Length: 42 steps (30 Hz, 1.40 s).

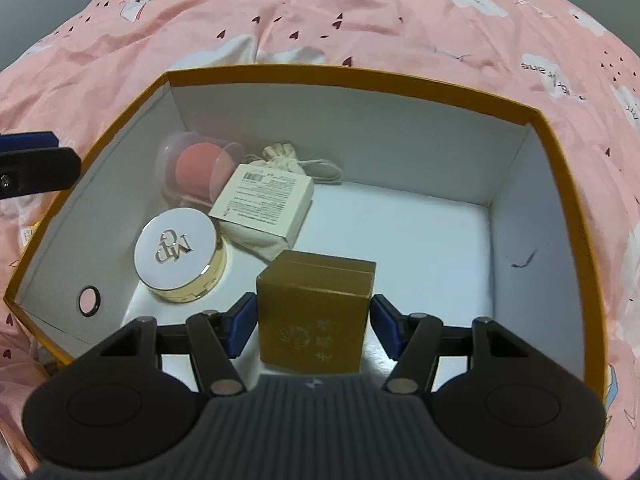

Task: Organize rigid objects
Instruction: 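Open the left tool to drop the silver compact while the right tool lowers the gold box, then open the right tool to release the gold box and withdraw both tools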

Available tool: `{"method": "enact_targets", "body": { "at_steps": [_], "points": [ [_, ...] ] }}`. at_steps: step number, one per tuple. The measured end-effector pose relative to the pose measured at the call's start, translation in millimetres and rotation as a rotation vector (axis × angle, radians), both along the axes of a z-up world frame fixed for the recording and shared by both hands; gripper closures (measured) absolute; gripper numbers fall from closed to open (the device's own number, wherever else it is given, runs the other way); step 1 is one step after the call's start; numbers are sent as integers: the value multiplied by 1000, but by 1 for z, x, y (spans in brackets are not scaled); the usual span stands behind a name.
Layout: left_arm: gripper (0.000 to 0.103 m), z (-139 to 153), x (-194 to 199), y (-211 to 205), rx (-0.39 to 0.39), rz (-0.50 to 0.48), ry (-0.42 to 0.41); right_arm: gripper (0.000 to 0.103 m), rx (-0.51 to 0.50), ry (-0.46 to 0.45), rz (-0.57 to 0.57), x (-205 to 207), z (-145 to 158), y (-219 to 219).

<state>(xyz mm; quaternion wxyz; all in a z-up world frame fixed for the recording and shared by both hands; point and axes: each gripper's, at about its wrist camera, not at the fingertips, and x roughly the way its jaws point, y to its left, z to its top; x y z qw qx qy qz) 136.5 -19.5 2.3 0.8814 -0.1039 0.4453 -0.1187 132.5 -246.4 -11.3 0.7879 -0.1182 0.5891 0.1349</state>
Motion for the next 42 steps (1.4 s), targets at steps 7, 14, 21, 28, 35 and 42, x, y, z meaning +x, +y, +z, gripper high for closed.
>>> {"method": "enact_targets", "body": {
  "at_steps": [7,14,21,28,35,42],
  "points": [
    [31,-17,-1,9,-43,1,61,42,24,55,54,-2,-4,23],
    [31,-23,-4,11,-69,-4,80,42,83,114,46,-2,-6,34],
    [31,-25,-5,12,-73,-2,89,41,57,106,55,-4,-7,41],
    [31,-24,-6,14,-74,8,88,32,49,76,53,-5,-1,40],
    [31,-21,-9,12,-74,7,80,19,23,-4,73,-10,17,39],
    [31,-15,-13,16,-78,19,65,18,21,-72,101,-17,36,44]
  ]
}}
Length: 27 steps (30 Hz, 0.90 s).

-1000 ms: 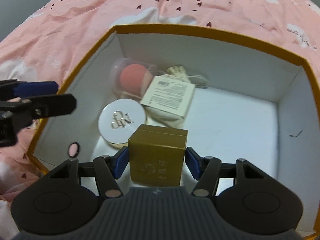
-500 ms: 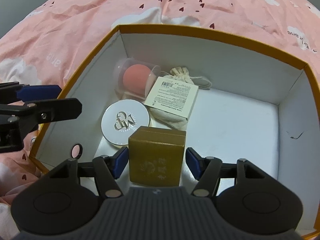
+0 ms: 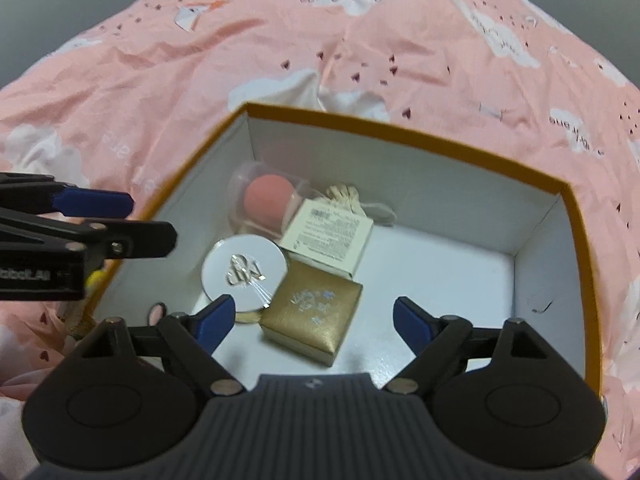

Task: Organize rigid objects
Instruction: 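Open the right tool to release the gold box and withdraw both tools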

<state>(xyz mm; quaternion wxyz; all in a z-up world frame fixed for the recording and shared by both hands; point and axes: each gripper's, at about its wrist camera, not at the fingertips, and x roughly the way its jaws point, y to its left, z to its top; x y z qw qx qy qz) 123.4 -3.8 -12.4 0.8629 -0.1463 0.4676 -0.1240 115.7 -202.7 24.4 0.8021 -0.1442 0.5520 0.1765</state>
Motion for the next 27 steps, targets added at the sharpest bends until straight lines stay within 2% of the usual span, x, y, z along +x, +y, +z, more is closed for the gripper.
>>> {"method": "enact_targets", "body": {
  "at_steps": [6,14,21,23,27],
  "points": [
    [31,12,-8,5,16,32,-45,17,18,-109,69,-13,23,19],
    [31,27,-25,25,60,64,-101,17,21,-261,244,-36,44,58],
    [31,28,-40,61,91,86,-88,19,68,-276,375,-48,47,92],
    [31,26,-42,71,107,113,-73,26,75,-267,403,-49,45,102],
    [31,13,-48,94,96,143,-13,32,73,-240,467,-51,36,122]
  ]
}}
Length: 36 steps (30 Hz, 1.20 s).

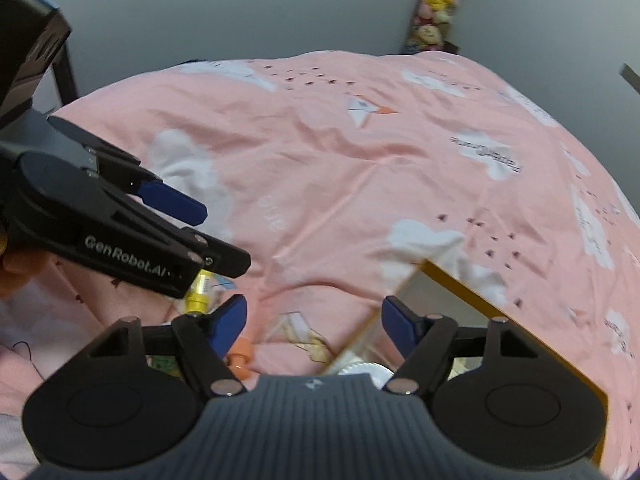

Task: Organize rigid objects
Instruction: 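Open the right tool to release the gold box and withdraw both tools, then close the left tool on the green gel bottle while the right tool approaches the pink tube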

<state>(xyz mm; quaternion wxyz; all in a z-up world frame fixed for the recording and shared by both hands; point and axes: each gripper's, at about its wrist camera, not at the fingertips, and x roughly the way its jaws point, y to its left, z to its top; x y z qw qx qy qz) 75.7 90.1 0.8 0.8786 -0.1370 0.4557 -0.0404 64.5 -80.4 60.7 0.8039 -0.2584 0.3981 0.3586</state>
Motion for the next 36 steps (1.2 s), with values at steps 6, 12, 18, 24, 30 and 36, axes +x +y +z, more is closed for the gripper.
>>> {"method": "enact_targets", "body": {
  "at_steps": [6,12,18,24,30,36],
  "points": [
    [31,-30,-13,10,18,-15,95,43,-48,54,103,-9,-21,28],
    [40,-61,-26,17,45,5,191,47,-59,120,121,-25,-55,50],
    [42,-69,-36,8,24,-54,180,53,-127,155,124,-42,-86,54],
    [45,-75,-35,-9,31,-142,156,66,-183,82,109,-48,-93,46],
    [48,-81,-34,-23,37,-180,141,66,-232,8,183,-66,-98,43],
    [48,-96,-25,-20,17,-174,165,67,-273,-47,204,-70,-103,43]
  ]
}}
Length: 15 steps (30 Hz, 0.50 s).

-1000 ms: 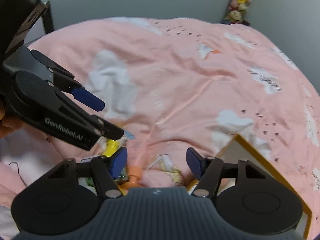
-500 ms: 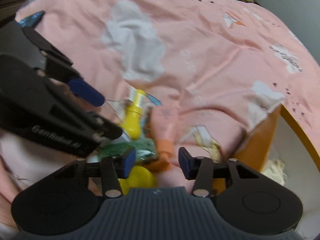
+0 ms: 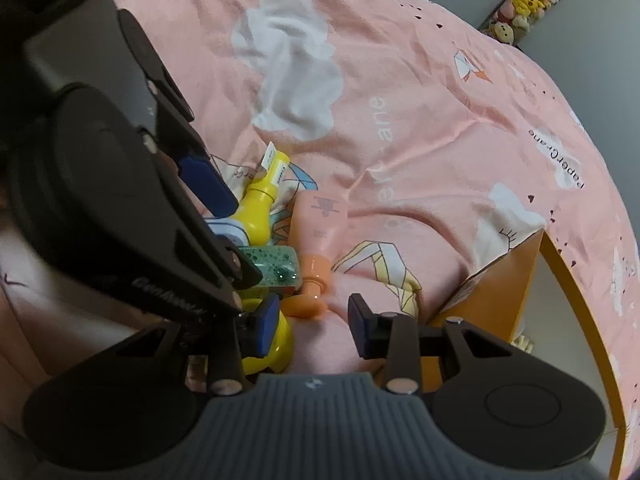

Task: Organize rigid objects
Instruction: 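Close the left tool on the green gel bottle while the right tool approaches the pink tube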

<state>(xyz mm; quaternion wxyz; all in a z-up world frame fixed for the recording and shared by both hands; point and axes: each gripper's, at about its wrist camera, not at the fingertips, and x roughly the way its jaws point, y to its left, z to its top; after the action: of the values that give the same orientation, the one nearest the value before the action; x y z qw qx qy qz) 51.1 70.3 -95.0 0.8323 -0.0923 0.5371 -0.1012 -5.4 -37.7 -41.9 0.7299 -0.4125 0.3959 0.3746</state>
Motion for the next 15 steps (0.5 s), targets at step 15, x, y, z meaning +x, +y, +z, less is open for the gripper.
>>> {"method": "enact_targets", "body": {
  "at_steps": [15],
  "points": [
    [48,-11,13,-7,-14,-47,20,68,-46,-6,76,5,-7,-1]
  ]
}}
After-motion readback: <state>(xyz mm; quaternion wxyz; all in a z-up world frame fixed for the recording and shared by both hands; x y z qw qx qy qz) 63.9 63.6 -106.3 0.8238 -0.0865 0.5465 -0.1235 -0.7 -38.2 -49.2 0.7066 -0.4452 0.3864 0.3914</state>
